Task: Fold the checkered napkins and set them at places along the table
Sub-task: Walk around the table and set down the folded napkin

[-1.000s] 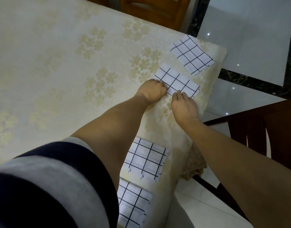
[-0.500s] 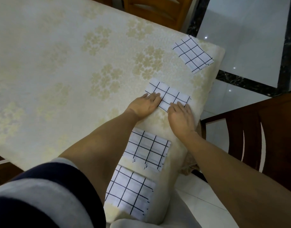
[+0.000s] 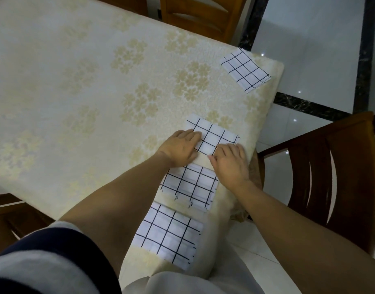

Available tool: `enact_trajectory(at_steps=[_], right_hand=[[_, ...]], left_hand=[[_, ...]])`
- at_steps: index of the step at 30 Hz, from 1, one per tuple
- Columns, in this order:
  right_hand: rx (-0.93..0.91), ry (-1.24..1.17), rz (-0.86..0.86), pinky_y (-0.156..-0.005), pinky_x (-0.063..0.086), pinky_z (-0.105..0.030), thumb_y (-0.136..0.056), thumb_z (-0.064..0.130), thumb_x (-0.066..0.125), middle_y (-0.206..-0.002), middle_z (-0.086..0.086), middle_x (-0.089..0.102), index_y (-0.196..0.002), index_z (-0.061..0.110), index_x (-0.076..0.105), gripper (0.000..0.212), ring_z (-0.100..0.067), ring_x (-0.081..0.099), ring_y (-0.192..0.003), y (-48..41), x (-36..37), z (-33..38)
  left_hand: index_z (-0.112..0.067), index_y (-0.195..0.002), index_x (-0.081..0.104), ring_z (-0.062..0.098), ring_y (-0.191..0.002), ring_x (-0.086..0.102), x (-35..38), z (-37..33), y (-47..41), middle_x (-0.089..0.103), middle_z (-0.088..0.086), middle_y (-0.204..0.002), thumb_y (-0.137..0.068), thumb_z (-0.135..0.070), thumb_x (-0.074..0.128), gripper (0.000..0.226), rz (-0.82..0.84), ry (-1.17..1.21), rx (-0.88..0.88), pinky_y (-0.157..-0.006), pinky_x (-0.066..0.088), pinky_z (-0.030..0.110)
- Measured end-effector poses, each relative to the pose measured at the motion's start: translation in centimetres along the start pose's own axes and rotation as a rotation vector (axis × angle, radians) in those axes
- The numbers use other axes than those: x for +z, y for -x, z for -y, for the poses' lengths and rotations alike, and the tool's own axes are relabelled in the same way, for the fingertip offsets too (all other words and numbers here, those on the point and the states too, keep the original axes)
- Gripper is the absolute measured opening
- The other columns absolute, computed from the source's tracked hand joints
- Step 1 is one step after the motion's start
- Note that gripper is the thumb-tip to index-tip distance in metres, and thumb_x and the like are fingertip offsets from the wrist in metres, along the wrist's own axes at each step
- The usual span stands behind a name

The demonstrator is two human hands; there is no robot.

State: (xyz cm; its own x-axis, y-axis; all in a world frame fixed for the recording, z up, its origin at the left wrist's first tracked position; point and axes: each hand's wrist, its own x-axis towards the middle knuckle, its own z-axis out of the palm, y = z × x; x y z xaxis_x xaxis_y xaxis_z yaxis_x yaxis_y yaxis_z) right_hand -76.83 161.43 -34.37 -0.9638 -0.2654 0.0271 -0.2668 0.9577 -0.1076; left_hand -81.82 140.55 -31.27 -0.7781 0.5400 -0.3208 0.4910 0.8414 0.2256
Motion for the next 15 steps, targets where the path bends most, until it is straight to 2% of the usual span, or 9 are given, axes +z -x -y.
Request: enact_trajectory(at_steps=[2, 3, 5, 6, 8, 11, 15], right_hand=[[0.014, -0.017, -0.008, -0.12, 0.025, -0.05, -0.105, 0.037, 0.034, -0.137, -0.013, 0.059, -0.125, 0.009, 0.062, 0.044, -0.032, 0.05, -0.131, -0.8, -0.2, 0.2], [0.022, -0.023, 0.022, -0.124, 0.018, -0.051, -0.105, 0.035, 0.028, -0.15, -0.015, 0.048, -0.138, 0.007, 0.053, 0.049, -0.033, 0.04, -0.142, -1.5, -0.3, 0.4], [0.037, -0.016, 0.141, -0.126, 0.004, -0.05, -0.107, 0.032, 0.022, -0.167, -0.013, 0.014, -0.158, 0.006, 0.02, 0.057, -0.032, 0.009, -0.155, -3.3, -0.5, 0.9], [0.049, -0.01, 0.199, -0.126, -0.002, -0.049, -0.108, 0.031, 0.019, -0.169, -0.01, -0.001, -0.16, 0.007, 0.005, 0.059, -0.031, -0.005, -0.156, -4.2, -0.4, 1.1], [0.08, -0.016, 0.285, -0.125, -0.009, -0.046, -0.108, 0.032, 0.016, -0.167, -0.006, -0.018, -0.158, 0.01, -0.012, 0.062, -0.029, -0.019, -0.153, -5.2, 0.0, 1.1], [0.132, -0.065, 0.369, -0.125, -0.011, -0.044, -0.106, 0.048, 0.006, -0.165, -0.004, -0.026, -0.157, 0.014, -0.018, 0.067, -0.025, -0.024, -0.152, -4.5, 0.8, -0.5], [0.137, -0.046, 0.281, -0.126, -0.005, -0.045, -0.102, 0.062, 0.004, -0.166, -0.006, -0.022, -0.159, 0.013, -0.014, 0.077, -0.024, -0.021, -0.153, -2.0, 1.7, -2.9]], left_hand=[[-0.011, -0.161, 0.019, 0.023, -0.156, 0.012, 0.2, 0.0, -0.5, 0.019, 0.006, -0.168, -0.105, -0.032, 0.036, 0.062, -0.094, 0.018, -0.047, -0.126, 0.008, 0.036], [-0.012, -0.162, 0.014, 0.021, -0.157, 0.006, 0.2, -0.2, -1.0, 0.012, 0.004, -0.17, -0.108, -0.031, 0.03, 0.059, -0.118, 0.023, -0.067, -0.127, 0.003, 0.034], [-0.015, -0.163, 0.005, 0.016, -0.157, -0.005, 0.3, -0.8, -2.5, 0.0, 0.0, -0.171, -0.111, -0.031, 0.019, 0.056, -0.104, 0.041, -0.085, -0.127, -0.005, 0.031], [-0.016, -0.163, 0.0, 0.015, -0.156, -0.009, 0.4, -1.1, -3.3, -0.004, -0.001, -0.17, -0.111, -0.032, 0.017, 0.057, -0.079, 0.049, -0.095, -0.126, -0.008, 0.031], [-0.018, -0.162, -0.009, 0.017, -0.155, -0.017, 1.1, -1.4, -4.6, -0.014, -0.002, -0.169, -0.11, -0.04, 0.012, 0.06, -0.013, 0.023, -0.124, -0.126, -0.01, 0.033], [-0.023, -0.159, -0.018, 0.02, -0.154, -0.023, 2.4, -1.0, -5.1, -0.026, -0.004, -0.166, -0.107, -0.051, 0.006, 0.064, 0.044, -0.034, -0.155, -0.127, -0.006, 0.04], [-0.03, -0.159, -0.018, 0.02, -0.154, -0.023, 2.8, 0.0, -4.6, -0.026, -0.008, -0.166, -0.098, -0.064, -0.001, 0.071, 0.022, -0.01, -0.139, -0.126, -0.007, 0.044]])
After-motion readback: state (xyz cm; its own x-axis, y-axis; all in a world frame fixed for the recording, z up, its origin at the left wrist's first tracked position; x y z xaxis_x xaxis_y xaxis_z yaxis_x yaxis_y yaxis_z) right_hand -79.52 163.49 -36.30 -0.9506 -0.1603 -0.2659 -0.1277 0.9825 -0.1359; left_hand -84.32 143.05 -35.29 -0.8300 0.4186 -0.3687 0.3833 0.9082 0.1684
